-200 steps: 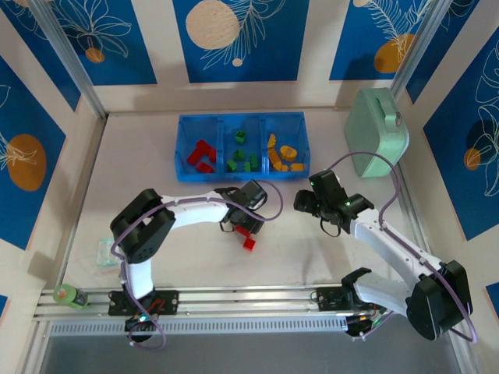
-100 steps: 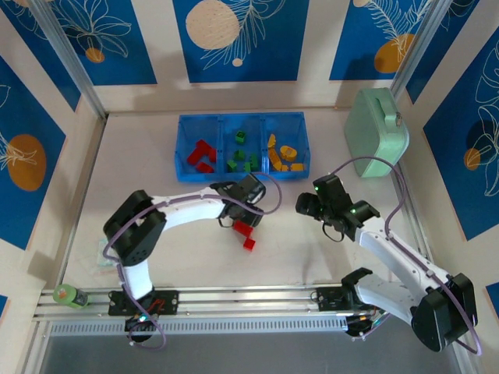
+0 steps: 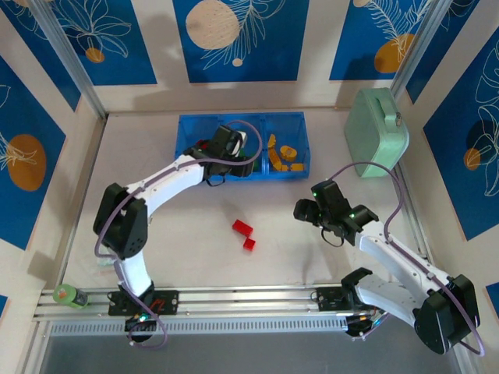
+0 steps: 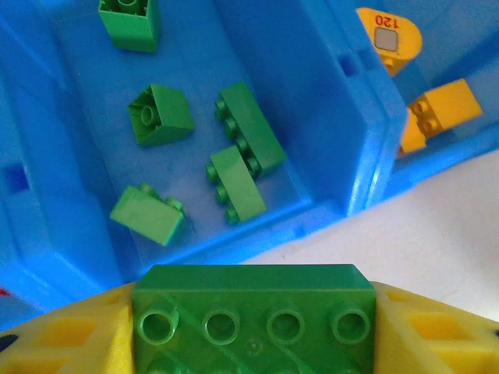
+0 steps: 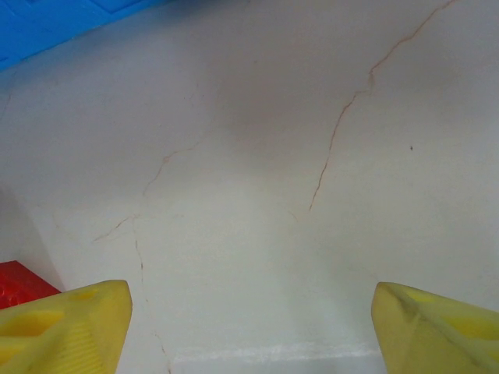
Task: Sort the legos into containers by color
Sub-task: Place the lego in the container.
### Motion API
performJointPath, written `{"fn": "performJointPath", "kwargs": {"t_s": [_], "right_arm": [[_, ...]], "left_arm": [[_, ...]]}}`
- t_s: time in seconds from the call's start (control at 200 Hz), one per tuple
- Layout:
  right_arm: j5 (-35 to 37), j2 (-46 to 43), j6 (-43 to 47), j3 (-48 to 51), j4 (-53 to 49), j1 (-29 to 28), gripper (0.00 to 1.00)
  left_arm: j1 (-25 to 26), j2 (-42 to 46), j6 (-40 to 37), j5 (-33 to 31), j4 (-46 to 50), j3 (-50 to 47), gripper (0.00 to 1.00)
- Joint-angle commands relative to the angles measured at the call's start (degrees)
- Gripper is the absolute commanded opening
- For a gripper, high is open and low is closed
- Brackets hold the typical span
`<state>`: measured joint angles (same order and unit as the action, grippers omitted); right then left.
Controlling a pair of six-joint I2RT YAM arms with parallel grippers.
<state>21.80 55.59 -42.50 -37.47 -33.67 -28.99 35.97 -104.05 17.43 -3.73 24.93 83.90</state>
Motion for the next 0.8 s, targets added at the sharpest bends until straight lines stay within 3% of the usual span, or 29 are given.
{"fn": "performJointPath", "kwargs": {"t_s": [0.0, 0.355, 0.4, 0.455, 0.63, 0.795], "right_arm": [[-0.49, -1.52, -0.83, -0.31, -1.09, -0.54, 0.81], [-1.43, -2.40, 0.93, -1.00, -0.35, -3.78, 0.80], [-1.41, -2.51, 1.56, -1.35, -0.24, -4.45, 0.80], [-1.32, -2.57, 2.04, -1.83, -0.26, -5.26, 0.81], [-3.18, -2.59, 3.88, -2.07, 2.03, -7.12, 0.82], [-4.46, -1.82, 5.54, -2.09, 4.29, -9.33, 0.82]], "left_arm": [[-1.20, -3.75, -1.58, 2.24, 2.52, 4.77, 0.56], [-3.83, -13.72, -3.36, 1.84, 8.37, 18.83, 0.57], [-3.80, -14.39, -3.51, 1.39, 10.10, 21.07, 0.62], [-3.80, -14.32, -3.84, 1.35, 11.28, 22.97, 0.75], [-3.75, -10.12, -4.41, 2.44, 9.20, 21.78, 0.80], [-3.54, -2.68, -3.06, 2.94, 4.66, 13.46, 0.80]]}}
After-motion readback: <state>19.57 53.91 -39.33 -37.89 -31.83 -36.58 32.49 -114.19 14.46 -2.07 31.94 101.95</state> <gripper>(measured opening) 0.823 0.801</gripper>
